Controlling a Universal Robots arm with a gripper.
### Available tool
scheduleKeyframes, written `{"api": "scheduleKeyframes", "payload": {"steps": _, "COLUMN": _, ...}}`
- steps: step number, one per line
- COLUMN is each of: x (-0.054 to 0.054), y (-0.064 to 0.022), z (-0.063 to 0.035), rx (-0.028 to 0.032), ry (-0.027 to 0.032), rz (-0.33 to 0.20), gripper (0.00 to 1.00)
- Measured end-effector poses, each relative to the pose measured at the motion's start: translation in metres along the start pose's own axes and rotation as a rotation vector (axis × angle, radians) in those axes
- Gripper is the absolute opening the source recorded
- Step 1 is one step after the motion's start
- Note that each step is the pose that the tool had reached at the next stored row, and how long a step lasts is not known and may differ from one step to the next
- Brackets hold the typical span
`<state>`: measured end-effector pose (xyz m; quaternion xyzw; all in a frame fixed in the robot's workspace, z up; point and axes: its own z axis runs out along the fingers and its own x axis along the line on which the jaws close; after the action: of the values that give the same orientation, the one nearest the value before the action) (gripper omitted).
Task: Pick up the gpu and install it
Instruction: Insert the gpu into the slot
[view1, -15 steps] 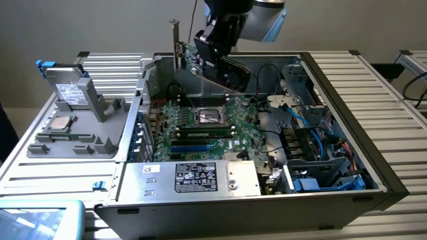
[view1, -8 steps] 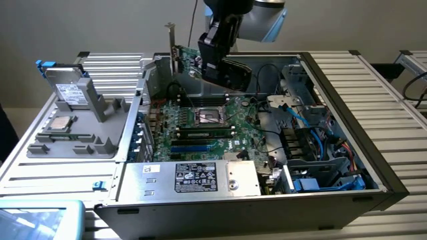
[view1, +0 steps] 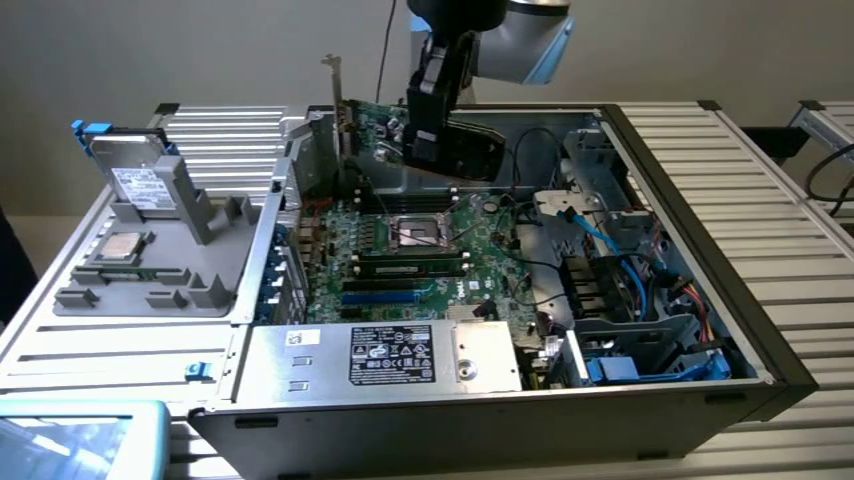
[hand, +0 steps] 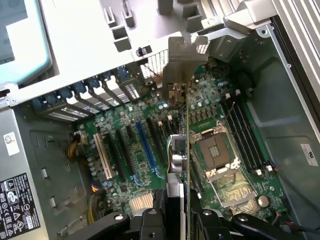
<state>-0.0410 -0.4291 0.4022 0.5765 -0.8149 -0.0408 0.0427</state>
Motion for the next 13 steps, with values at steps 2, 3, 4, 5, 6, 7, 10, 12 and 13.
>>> {"api": "scheduleKeyframes", "payload": {"steps": 2, "x": 0.0000, "y": -0.0001, "z": 0.0003, "rx": 0.0012, "ry": 0.0055, "rz": -0.037, "gripper": 0.29}}
{"api": "scheduleKeyframes", "payload": {"steps": 3, "x": 0.0000, "y": -0.0001, "z": 0.0005, "rx": 0.0018, "ry": 0.0081, "rz": -0.054, "gripper": 0.29}}
{"api": "scheduleKeyframes", "payload": {"steps": 4, "x": 0.0000, "y": -0.0001, "z": 0.0007, "rx": 0.0024, "ry": 0.0108, "rz": -0.073, "gripper": 0.29}}
{"api": "scheduleKeyframes", "payload": {"steps": 5, "x": 0.0000, "y": -0.0001, "z": 0.0008, "rx": 0.0030, "ry": 0.0134, "rz": -0.091, "gripper": 0.29}}
{"api": "scheduleKeyframes", "payload": {"steps": 6, "x": 0.0000, "y": -0.0001, "z": 0.0010, "rx": 0.0036, "ry": 0.0161, "rz": -0.108, "gripper": 0.29}}
{"api": "scheduleKeyframes", "payload": {"steps": 7, "x": 0.0000, "y": -0.0001, "z": 0.0012, "rx": 0.0043, "ry": 0.0189, "rz": -0.127, "gripper": 0.29}}
{"api": "scheduleKeyframes", "payload": {"steps": 10, "x": 0.0000, "y": -0.0001, "z": 0.0015, "rx": 0.0083, "ry": 0.0296, "rz": -0.177, "gripper": 0.29}}
{"api": "scheduleKeyframes", "payload": {"steps": 12, "x": 0.0000, "y": -0.0002, "z": 0.0018, "rx": 0.0164, "ry": 0.0362, "rz": -0.203, "gripper": 0.29}}
{"api": "scheduleKeyframes", "payload": {"steps": 13, "x": 0.0000, "y": -0.0002, "z": 0.0020, "rx": 0.0233, "ry": 0.0385, "rz": -0.215, "gripper": 0.29}}
